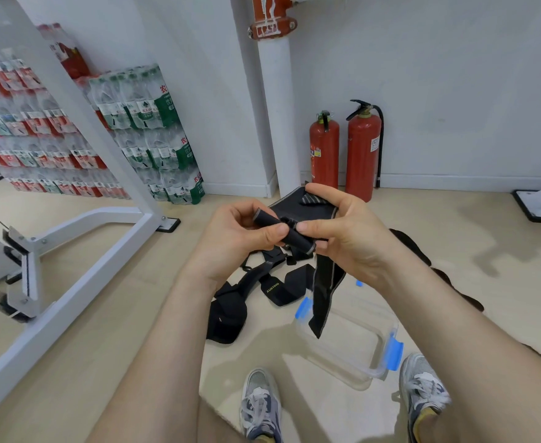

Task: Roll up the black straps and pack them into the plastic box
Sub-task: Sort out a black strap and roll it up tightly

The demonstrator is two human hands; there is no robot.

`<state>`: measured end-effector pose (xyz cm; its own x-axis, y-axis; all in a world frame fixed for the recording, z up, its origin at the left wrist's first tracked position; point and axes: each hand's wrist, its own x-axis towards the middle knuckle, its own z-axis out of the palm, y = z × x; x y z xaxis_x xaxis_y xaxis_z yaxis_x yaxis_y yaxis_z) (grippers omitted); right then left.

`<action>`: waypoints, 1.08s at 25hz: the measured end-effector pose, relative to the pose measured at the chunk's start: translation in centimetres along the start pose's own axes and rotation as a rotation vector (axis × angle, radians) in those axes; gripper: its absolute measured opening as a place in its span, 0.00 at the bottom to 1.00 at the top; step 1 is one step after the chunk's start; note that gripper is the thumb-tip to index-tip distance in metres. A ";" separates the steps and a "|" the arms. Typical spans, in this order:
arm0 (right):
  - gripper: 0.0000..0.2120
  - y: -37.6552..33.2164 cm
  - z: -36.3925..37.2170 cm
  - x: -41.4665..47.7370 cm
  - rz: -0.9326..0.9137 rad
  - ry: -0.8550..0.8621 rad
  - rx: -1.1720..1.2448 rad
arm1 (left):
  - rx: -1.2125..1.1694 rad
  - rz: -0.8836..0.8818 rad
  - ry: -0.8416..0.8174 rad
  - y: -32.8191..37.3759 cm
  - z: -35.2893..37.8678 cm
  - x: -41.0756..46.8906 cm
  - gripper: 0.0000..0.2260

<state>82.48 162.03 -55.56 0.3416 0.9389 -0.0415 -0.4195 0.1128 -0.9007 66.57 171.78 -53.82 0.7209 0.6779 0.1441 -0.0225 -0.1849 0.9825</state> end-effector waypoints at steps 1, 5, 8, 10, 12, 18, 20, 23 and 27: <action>0.37 0.1 0.1 0.0 -0.012 0.017 -0.005 | -0.015 0.007 0.022 0.1 0.2 0.0 0.10; 0.37 0.4 0.6 -0.2 -0.047 0.076 -0.147 | -0.058 0.027 0.040 0.0 0.6 0.1 0.13; 0.36 0.1 0.5 -0.4 -0.042 0.057 -0.136 | -0.042 0.031 0.000 0.1 0.8 0.1 0.09; 0.42 0.0 0.4 -0.7 -0.024 0.029 -0.190 | -0.040 0.027 -0.008 -0.1 1.0 0.2 0.11; 0.43 -0.3 0.3 -0.7 -0.001 0.011 -0.192 | -0.088 -0.011 -0.007 -0.2 1.1 0.2 0.12; 0.33 -1.2 0.2 -1.2 0.102 -0.062 0.023 | -0.328 -0.028 -0.265 -0.5 0.1 0.1 0.14; 0.25 -1.1 0.3 -1.1 0.094 -0.035 0.012 | -0.319 -0.020 -0.212 -0.8 0.3 0.5 0.17; 0.24 -0.8 0.0 -0.7 -0.008 0.046 -0.064 | -0.240 -0.025 -0.157 -0.9 0.0 0.7 0.16; 0.31 -0.5 0.1 -0.8 -0.093 0.021 -0.233 | -0.023 -0.074 -0.011 -0.3 0.1 0.4 0.12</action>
<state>82.29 161.25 -55.01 0.3881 0.9208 0.0391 -0.1813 0.1178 -0.9763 66.96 172.06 -54.09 0.7290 0.6810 0.0697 0.0156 -0.1183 0.9929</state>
